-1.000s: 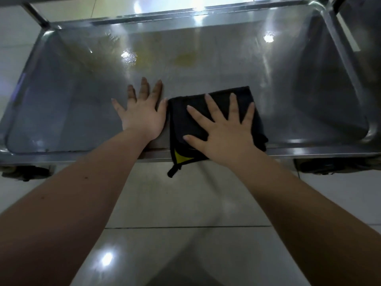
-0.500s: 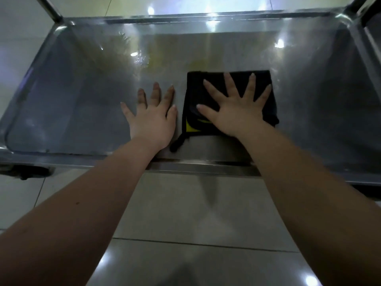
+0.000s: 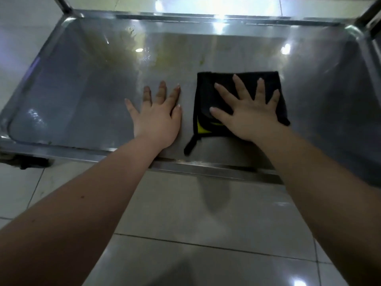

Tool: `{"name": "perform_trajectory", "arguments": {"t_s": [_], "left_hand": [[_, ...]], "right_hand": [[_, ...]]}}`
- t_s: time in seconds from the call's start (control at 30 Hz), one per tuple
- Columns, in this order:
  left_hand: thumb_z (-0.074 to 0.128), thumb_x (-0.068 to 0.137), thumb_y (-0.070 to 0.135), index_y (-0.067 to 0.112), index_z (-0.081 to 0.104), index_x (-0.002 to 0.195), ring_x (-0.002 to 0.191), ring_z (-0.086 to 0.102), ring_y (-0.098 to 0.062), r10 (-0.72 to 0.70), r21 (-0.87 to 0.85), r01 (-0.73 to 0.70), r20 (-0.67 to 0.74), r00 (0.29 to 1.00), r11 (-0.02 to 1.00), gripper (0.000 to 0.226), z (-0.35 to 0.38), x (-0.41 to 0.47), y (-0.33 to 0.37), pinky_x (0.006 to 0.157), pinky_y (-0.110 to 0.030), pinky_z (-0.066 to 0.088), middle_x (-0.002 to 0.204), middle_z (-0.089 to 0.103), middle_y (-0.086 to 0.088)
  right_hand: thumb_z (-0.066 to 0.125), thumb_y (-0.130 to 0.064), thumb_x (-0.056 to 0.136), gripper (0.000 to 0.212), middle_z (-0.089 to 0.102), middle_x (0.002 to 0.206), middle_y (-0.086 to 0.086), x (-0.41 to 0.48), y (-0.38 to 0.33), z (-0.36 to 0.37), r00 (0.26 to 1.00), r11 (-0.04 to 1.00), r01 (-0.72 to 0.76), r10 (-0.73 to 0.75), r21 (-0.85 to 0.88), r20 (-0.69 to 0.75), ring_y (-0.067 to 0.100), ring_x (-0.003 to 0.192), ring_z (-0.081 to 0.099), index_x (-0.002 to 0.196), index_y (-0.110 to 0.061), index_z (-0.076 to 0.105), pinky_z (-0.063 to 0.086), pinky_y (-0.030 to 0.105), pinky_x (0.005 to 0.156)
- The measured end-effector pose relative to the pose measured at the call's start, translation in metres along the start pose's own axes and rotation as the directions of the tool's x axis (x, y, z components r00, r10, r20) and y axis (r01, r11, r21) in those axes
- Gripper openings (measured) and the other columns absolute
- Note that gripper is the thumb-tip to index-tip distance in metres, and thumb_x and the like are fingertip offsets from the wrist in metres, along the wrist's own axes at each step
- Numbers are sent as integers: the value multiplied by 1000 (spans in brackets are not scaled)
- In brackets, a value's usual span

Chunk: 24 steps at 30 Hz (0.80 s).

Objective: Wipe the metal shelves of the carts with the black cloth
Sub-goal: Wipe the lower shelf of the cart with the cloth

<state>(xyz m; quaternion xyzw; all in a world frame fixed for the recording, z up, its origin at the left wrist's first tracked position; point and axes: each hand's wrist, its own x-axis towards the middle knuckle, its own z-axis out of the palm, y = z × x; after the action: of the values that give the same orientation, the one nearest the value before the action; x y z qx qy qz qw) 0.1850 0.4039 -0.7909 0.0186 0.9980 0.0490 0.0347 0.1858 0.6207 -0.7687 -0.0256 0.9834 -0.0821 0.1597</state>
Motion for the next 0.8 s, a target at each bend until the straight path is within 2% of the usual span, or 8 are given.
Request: {"name": "perform_trajectory", "arguments": {"t_s": [0.13, 0.23, 0.37, 0.57, 0.7, 0.8], "left_hand": [[17, 103, 48, 44, 8, 155, 152, -4, -31, -3, 13, 4, -11, 1000, 1000, 53, 3, -2, 0, 112, -71, -5, 166, 1, 6], [16, 103, 49, 43, 8, 155, 152, -3, -31, -7, 9, 7, -14, 1000, 1000, 53, 4, -2, -1, 113, -70, -5, 166, 1, 6], [17, 103, 49, 43, 9, 155, 152, -3, -31, -4, -8, 4, -9, 1000, 1000, 53, 3, 0, -1, 112, -71, -5, 166, 2, 6], [18, 102, 50, 45, 10, 155, 152, -3, -29, -6, -10, 6, -12, 1000, 1000, 53, 6, 0, -2, 113, -70, -5, 166, 3, 7], [19, 102, 50, 45, 11, 155, 152, -3, -28, -8, -15, 7, -5, 1000, 1000, 53, 4, 0, -2, 113, -70, -5, 166, 3, 8], [19, 102, 50, 46, 11, 154, 152, -3, -29, -15, -19, 14, -2, 1000, 1000, 53, 2, 0, -1, 112, -70, -5, 166, 3, 8]], "right_hand": [[3, -80, 86, 65, -27, 160, -14, -83, 1, 28, 999, 998, -37, 37, -56, -3, 40, 145, -25, 143, -59, -22, -13, 66, 112], [-5, -78, 86, 61, -32, 158, -13, -101, 0, 35, 999, 996, -37, 38, -78, 18, 41, 145, -25, 139, -59, -29, -12, 69, 112], [10, -78, 89, 62, -25, 160, -15, -54, 11, 18, 1000, 999, -29, 29, -24, -4, 42, 145, -23, 143, -63, -16, -16, 69, 110], [20, -77, 91, 65, -12, 165, -9, 47, 40, -17, 985, 986, -160, 163, 50, -60, 44, 146, -19, 149, -58, -2, -15, 71, 109], [21, -79, 90, 69, -15, 164, -9, 77, 49, -36, 964, 960, -266, 266, 89, 8, 43, 145, -22, 150, -56, -3, -16, 72, 108], [21, -79, 89, 70, -15, 164, -10, 63, 50, -34, 971, 968, -239, 240, 79, -6, 42, 146, -21, 150, -56, -3, -15, 70, 109]]}}
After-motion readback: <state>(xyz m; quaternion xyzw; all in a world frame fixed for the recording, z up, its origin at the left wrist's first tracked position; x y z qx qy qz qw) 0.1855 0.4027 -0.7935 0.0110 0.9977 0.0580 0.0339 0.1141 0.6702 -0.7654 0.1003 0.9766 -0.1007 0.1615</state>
